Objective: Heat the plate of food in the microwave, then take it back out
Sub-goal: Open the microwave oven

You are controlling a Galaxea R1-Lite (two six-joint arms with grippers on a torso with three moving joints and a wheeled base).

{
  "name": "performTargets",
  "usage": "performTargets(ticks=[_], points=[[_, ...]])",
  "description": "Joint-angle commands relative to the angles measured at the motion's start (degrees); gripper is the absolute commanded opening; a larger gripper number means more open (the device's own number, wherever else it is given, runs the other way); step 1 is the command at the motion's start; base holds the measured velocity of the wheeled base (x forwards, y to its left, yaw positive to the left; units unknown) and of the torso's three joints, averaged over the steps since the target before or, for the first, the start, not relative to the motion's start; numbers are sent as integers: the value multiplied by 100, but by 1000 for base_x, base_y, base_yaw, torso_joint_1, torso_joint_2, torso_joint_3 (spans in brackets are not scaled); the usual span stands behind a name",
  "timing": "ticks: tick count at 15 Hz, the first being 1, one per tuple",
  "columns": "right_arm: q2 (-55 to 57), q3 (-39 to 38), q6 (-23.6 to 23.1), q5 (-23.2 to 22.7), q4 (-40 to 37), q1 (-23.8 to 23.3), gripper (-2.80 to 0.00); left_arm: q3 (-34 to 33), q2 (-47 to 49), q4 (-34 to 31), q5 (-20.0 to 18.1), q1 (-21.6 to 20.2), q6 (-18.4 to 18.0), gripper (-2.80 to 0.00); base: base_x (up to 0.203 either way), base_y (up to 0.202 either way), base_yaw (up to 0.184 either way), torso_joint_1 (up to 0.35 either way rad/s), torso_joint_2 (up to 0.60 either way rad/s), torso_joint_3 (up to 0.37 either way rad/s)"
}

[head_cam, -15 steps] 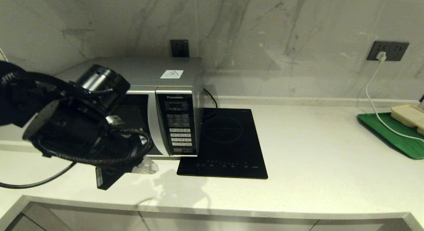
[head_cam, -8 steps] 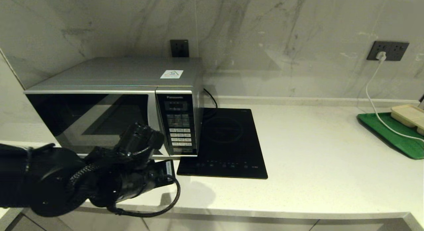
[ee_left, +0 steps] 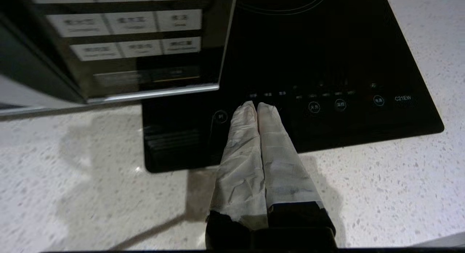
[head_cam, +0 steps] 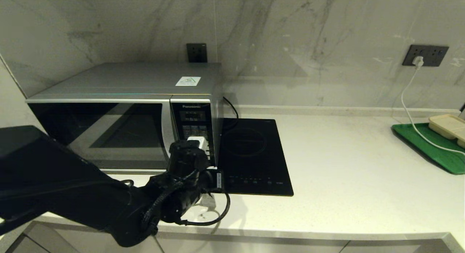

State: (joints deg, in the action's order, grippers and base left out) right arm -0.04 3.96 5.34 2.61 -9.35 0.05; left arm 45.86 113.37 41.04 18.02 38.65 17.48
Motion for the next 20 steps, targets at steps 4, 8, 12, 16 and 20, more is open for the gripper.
performTargets(ticks=[4,8,12,16,20], points=[[-1,-1,2,3,-5,4,-280,-7,329,75,18,-33,-21,-280,0,0,0,0,0,0],[-5,-1,2,3,-5,4,-280,-33,352,80,43,-174,-250,-280,0,0,0,0,0,0],[-4,-1,2,3,-5,4,-280,-25,397,80,53,-341,-359,-280,0,0,0,0,0,0],[-5,-1,2,3,-5,4,-280,-9,439,98,53,-341,-350,-280,0,0,0,0,0,0],[-4,-1,2,3,-5,4,-280,-18,394,106,53,-358,-359,-280,0,0,0,0,0,0]])
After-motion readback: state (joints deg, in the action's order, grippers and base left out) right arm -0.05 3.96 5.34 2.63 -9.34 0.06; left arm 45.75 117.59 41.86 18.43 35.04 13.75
